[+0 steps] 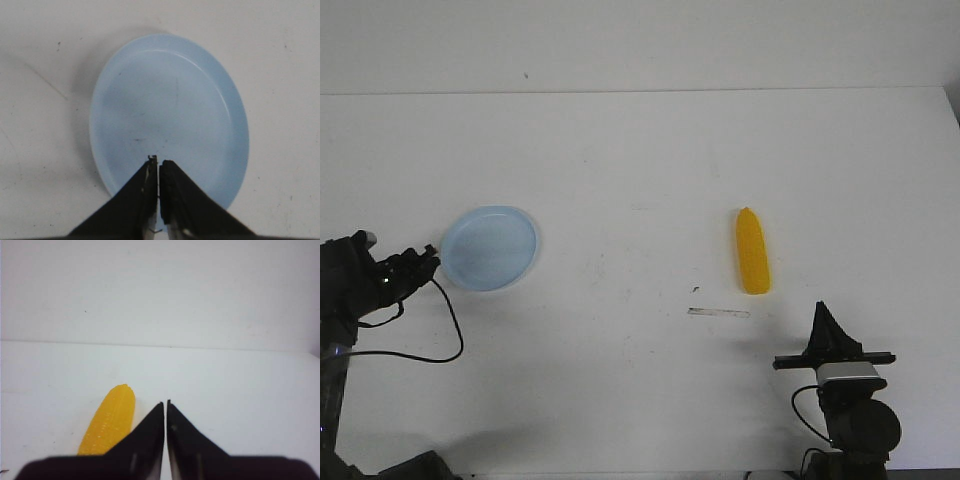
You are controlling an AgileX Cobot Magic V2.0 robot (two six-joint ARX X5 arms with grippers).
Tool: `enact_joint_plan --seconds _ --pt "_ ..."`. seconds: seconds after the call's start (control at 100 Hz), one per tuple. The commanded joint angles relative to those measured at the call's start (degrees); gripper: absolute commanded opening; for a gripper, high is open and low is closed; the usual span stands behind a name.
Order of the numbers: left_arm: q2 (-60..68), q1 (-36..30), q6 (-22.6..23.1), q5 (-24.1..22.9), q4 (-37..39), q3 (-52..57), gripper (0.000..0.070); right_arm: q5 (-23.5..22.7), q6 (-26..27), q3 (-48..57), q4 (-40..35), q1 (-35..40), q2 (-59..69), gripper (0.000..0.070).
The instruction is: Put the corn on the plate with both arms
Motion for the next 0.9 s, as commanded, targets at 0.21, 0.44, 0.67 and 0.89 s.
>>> enact_joint_plan --seconds 0.21,0.44,0.67,0.89 --pt "10.3 2.3 -1.6 1.6 -5.6 6.2 0.0193 0.0 0.7 -0.1 0.6 0.0 0.1 0.0012" --pt "16.2 2.1 -1.4 1.2 -7.0 11.0 0.0279 0.0 0.7 -0.1 0.6 0.0 0.1 0.0012" --pt "18.3 1.4 -0.7 1.0 -6.7 11.1 0.0295 0.0 0.7 -0.1 0.6 0.0 0.1 0.0012" --pt "19.6 -0.2 0.7 0.9 -6.6 11.1 0.0295 0.0 0.7 -0.1 0.6 0.0 0.1 0.0012"
